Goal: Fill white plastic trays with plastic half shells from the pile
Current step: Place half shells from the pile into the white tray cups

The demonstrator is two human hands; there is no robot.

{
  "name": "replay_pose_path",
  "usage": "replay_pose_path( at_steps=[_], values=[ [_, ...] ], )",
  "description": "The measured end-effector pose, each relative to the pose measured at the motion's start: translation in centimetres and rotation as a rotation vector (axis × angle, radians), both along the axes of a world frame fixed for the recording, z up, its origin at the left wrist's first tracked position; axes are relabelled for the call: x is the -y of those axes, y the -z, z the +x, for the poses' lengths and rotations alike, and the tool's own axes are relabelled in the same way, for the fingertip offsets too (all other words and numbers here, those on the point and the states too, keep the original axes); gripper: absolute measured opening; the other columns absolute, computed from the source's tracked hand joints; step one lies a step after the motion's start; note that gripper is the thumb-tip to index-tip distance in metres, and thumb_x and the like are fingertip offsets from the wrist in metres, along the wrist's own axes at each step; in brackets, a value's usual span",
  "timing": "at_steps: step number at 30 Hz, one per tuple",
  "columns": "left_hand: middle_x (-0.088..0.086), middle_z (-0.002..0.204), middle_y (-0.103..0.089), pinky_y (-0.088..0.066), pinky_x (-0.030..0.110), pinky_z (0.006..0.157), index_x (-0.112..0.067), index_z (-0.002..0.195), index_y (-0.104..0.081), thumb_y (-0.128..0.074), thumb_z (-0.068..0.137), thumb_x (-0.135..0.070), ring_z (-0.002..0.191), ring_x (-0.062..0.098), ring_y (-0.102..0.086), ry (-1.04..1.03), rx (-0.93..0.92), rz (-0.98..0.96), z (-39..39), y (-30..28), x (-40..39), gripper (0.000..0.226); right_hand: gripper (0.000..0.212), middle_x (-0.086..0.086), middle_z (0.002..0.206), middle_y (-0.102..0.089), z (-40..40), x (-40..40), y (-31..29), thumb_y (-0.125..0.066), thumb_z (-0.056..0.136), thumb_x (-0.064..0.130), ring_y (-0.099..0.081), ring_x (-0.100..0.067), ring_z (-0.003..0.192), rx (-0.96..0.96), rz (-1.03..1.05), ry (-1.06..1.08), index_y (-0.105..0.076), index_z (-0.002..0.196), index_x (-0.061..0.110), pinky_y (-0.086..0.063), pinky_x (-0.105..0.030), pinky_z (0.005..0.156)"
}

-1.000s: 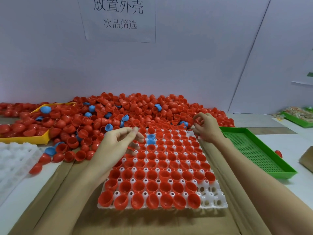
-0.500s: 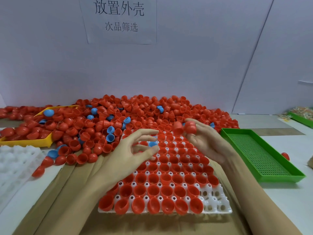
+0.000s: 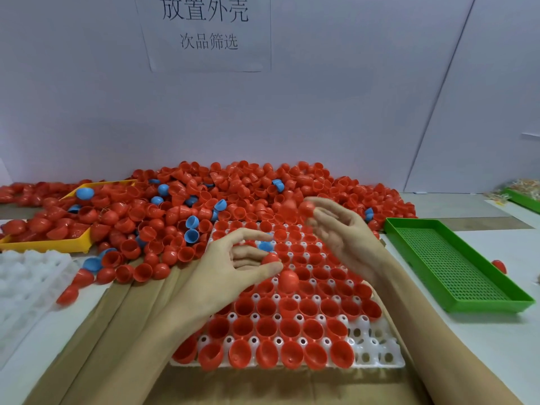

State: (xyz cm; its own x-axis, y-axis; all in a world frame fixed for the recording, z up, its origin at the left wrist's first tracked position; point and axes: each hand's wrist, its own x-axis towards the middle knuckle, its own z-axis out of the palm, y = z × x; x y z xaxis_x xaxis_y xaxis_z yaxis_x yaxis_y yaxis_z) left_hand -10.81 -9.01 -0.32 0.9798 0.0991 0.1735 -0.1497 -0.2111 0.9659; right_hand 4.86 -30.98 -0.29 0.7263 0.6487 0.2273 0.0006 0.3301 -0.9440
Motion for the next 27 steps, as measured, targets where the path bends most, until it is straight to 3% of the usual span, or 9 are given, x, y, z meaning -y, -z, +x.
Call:
replay_pose_path(
  at_steps=[3, 6, 9, 12, 16, 18, 21, 25, 27],
  values=[
    [-0.011, 0.106, -0.077, -0.055, 0.014, 0.09, -0.04, 0.105, -0.075, -0.082, 0.078, -0.042, 0.101, 0.005, -0.073, -0.022, 0.037, 0.041, 0.0, -0.1, -0.1, 0.028, 0.068, -0.009, 0.151, -0.059, 1.0, 0.7, 0.2, -0.074, 0.095, 0.005, -0.06, -0.02, 0.136, -0.006, 0.072, 0.128, -0.049, 0.155, 0.023, -0.053, -0.026, 0.105],
    [0.004, 0.104, -0.077, -0.059, 0.023, 0.089, -0.025, 0.107, -0.077, -0.073, 0.091, -0.032, 0.094, 0.018, -0.077, 0.006, 0.038, -0.073, -0.1, -0.3, 0.2, 0.018, 0.082, -0.01, 0.16, -0.048, 1.1, 1.5, 0.7, -0.07, 0.096, 0.0, -0.057, -0.02, 0.14, 0.032, 0.065, 0.21, -0.034, 0.163, 0.03, -0.053, -0.031, 0.107],
    [0.01, 0.096, -0.077, -0.063, 0.03, 0.081, -0.016, 0.104, -0.076, -0.069, 0.094, -0.037, 0.081, 0.029, -0.079, -0.034, -0.005, -0.13, -0.1, -0.5, 0.6, 0.024, 0.07, -0.006, 0.157, -0.052, 0.0, 1.4, 0.3, -0.071, 0.099, 0.009, -0.061, -0.024, 0.136, 0.147, -0.022, 0.287, -0.042, 0.159, 0.03, -0.055, -0.04, 0.106],
    [0.018, 0.075, -0.074, -0.063, 0.031, 0.061, -0.007, 0.094, -0.074, -0.068, 0.092, -0.046, 0.061, 0.032, -0.073, -0.077, -0.044, -0.113, -0.2, -0.6, 0.6, 0.04, 0.04, -0.003, 0.141, -0.067, -1.9, 1.1, -2.2, -0.066, 0.104, 0.017, -0.069, -0.027, 0.124, 0.394, -0.23, 0.222, -0.061, 0.144, 0.02, -0.058, -0.049, 0.102],
    [0.021, 0.069, -0.071, -0.054, 0.028, 0.047, 0.001, 0.09, -0.071, -0.065, 0.093, -0.051, 0.056, 0.032, -0.069, -0.116, -0.073, -0.175, -0.1, -0.5, 0.3, 0.053, 0.02, 0.003, 0.126, -0.072, -5.7, -0.8, -5.2, -0.07, 0.103, 0.023, -0.07, -0.02, 0.115, 0.741, -0.491, 0.004, -0.076, 0.121, 0.022, -0.06, -0.037, 0.096],
    [0.024, 0.073, -0.072, -0.054, 0.028, 0.045, 0.002, 0.094, -0.072, -0.063, 0.094, -0.052, 0.059, 0.035, -0.071, -0.091, -0.087, -0.218, -0.1, -0.5, 0.2, 0.054, 0.016, 0.006, 0.127, -0.063, -7.2, -2.1, -5.0, -0.074, 0.098, 0.024, -0.064, -0.011, 0.114, 0.962, -0.608, 0.18, -0.079, 0.113, 0.024, -0.057, -0.029, 0.094],
    [0.024, 0.068, -0.07, -0.051, 0.028, 0.043, -0.004, 0.089, -0.075, -0.061, 0.094, -0.057, 0.053, 0.033, -0.067, -0.071, -0.082, -0.196, -0.2, -0.5, 0.2, 0.055, 0.019, 0.003, 0.13, -0.057, -8.6, -2.9, -4.8, -0.07, 0.101, 0.02, -0.059, -0.007, 0.112, 1.21, -0.682, 0.33, -0.073, 0.12, 0.019, -0.052, -0.027, 0.097],
    [0.018, 0.049, -0.055, -0.047, 0.024, 0.041, 0.006, 0.064, -0.059, -0.05, 0.095, -0.066, 0.042, 0.028, -0.056, -0.138, -0.036, -0.112, -0.1, -0.5, 0.1, 0.079, 0.024, 0.004, 0.116, -0.068, -9.3, -2.1, -5.1, -0.06, 0.108, 0.017, -0.062, -0.003, 0.098, 1.152, -0.672, 0.194, -0.069, 0.129, 0.022, -0.049, -0.012, 0.086],
    [0.019, 0.045, -0.05, -0.048, 0.02, 0.045, 0.009, 0.061, -0.054, -0.046, 0.096, -0.067, 0.04, 0.028, -0.054, -0.114, -0.013, -0.066, -0.1, -0.5, 0.3, 0.084, 0.027, 0.003, 0.108, -0.069, -9.8, -1.8, -4.8, -0.064, 0.105, 0.012, -0.064, -0.006, 0.093, 1.129, -0.667, 0.155, -0.071, 0.129, 0.022, -0.051, -0.013, 0.083]
  ],
)
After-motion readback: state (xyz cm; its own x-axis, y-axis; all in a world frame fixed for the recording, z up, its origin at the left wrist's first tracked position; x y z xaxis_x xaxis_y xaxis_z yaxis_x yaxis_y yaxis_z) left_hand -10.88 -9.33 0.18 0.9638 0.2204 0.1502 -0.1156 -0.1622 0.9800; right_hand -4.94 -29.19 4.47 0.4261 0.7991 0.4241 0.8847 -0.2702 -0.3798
